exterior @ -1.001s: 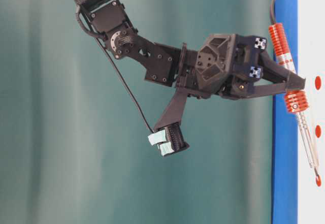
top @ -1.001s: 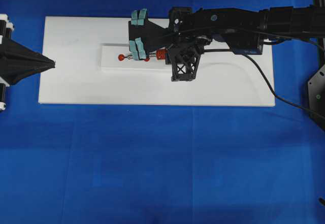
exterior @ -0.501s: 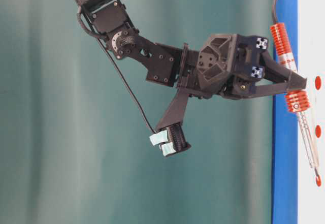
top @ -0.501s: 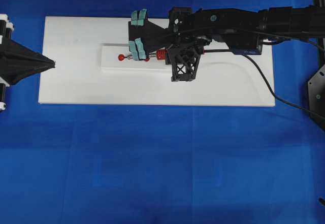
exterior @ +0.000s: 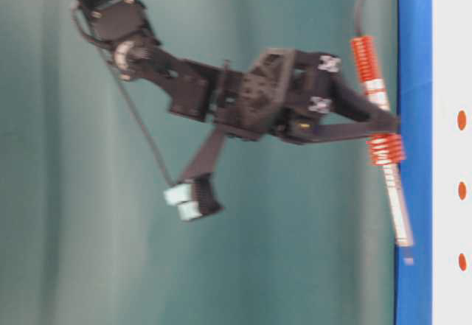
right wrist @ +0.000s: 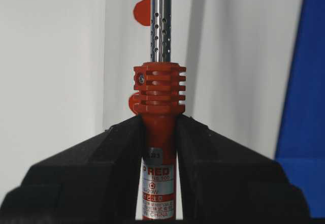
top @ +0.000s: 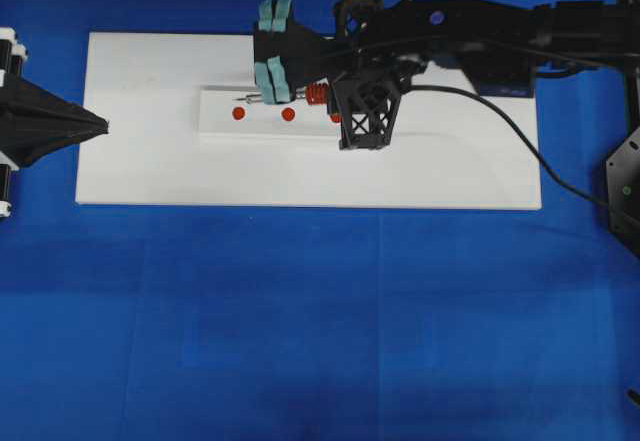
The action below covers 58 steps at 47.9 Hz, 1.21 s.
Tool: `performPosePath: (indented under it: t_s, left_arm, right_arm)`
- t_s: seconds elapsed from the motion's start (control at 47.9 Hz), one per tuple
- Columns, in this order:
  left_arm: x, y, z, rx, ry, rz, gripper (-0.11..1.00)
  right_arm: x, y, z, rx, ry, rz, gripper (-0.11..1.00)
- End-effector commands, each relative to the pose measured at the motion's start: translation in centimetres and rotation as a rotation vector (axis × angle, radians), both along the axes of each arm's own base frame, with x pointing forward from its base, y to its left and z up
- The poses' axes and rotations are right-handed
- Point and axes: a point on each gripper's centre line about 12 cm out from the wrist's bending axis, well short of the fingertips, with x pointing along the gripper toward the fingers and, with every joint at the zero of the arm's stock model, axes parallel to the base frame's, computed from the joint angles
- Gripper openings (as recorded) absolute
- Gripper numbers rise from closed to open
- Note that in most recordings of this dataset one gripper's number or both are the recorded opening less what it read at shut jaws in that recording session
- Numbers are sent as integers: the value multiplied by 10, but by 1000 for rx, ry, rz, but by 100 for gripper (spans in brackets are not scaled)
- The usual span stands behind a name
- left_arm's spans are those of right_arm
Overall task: Touch the tip of the soldering iron to the mark.
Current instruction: 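Lift the iron and move it right above the middle dot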
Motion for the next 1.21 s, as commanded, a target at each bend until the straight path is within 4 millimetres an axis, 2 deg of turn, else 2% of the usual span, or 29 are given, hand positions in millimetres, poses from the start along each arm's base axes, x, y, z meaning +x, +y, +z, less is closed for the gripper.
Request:
performPosePath:
  t_s: [0.0, 0.271, 0.334, 0.814, 0.96, 1.189]
  left_arm:
    - [1, 0, 4, 2, -11, 1, 0]
    - [1, 0, 4, -2, -12, 1, 0]
    - [1, 0, 4, -2, -12, 1, 0]
    - [1, 0, 4, -2, -12, 1, 0]
    - [1, 0, 5, -2, -14, 1, 0]
    - [1, 0, 4, -2, -12, 1, 0]
  right_arm:
    - [-1, 0, 39, -21, -74, 1, 6]
    - [-13, 1, 81, -40, -104, -8, 6]
    - [-14, 1, 85, -43, -108, -7, 6]
    - [-20, 3, 78, -36, -82, -10, 6]
    - [-31, 5, 74, -32, -67, -11, 6]
    - [-62, 10, 65, -24, -33, -19, 6]
